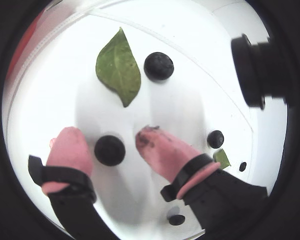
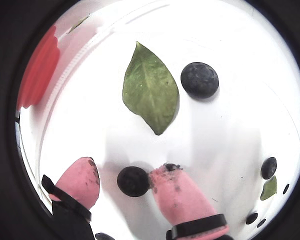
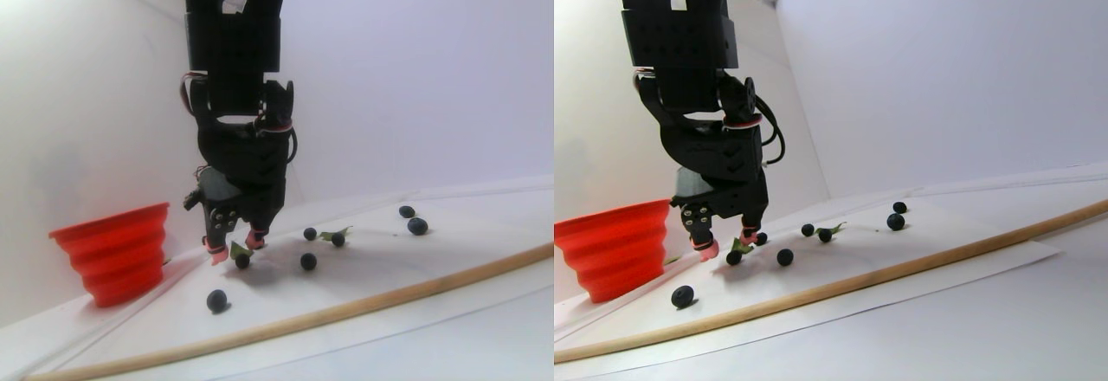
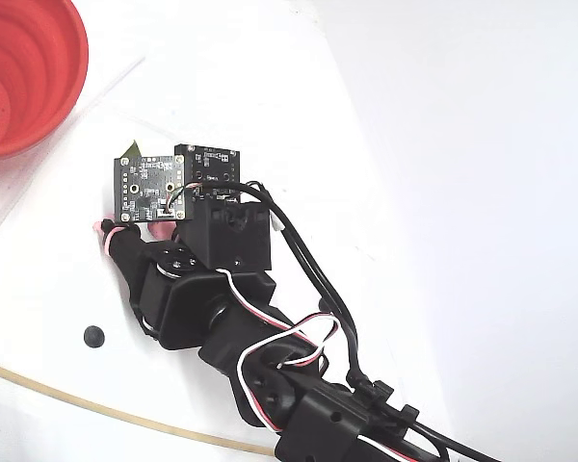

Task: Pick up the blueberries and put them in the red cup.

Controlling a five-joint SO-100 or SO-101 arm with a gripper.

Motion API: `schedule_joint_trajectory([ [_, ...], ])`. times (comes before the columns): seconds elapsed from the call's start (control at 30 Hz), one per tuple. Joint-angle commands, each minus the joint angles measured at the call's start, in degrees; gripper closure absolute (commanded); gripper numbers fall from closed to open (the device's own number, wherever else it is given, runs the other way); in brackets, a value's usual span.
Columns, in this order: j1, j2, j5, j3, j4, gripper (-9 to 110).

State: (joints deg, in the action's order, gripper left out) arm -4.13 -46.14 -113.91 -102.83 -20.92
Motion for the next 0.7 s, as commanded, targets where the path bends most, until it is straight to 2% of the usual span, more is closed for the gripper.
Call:
schedule_joint_trajectory([
  [0.0,-0.09,-0.62,-0.62,4.57,-1.49,81],
  [0.67,0.26,2.37,-0.88,6.33,-2.11,82],
])
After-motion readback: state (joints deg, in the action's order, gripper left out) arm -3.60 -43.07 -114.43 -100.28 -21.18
